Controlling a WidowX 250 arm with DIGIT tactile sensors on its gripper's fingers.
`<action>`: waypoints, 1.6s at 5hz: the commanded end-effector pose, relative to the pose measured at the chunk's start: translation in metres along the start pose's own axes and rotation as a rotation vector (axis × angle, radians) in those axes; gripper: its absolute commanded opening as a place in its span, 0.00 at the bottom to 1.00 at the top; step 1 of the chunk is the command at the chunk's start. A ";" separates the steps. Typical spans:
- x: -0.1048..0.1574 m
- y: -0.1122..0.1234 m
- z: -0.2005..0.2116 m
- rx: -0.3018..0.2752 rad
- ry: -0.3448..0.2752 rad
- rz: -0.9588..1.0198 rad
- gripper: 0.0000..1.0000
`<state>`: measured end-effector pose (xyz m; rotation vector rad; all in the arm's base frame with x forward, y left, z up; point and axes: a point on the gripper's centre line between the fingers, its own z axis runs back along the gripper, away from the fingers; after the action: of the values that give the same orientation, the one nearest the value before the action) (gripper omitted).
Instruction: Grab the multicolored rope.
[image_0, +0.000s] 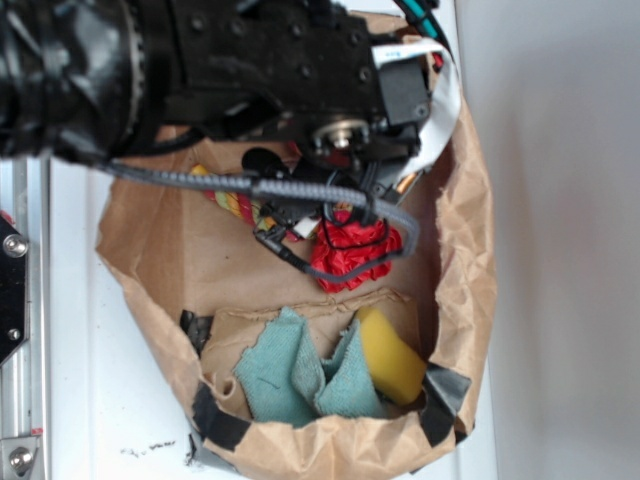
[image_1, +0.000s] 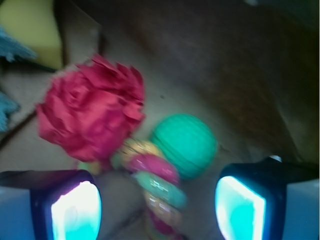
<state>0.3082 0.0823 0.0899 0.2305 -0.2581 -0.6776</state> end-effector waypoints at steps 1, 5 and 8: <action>-0.006 -0.001 0.001 0.023 0.009 0.017 1.00; -0.001 -0.029 -0.018 -0.102 0.013 0.011 1.00; 0.005 -0.002 -0.010 -0.051 -0.021 0.169 1.00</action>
<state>0.3094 0.0785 0.0639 0.1228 -0.2342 -0.5476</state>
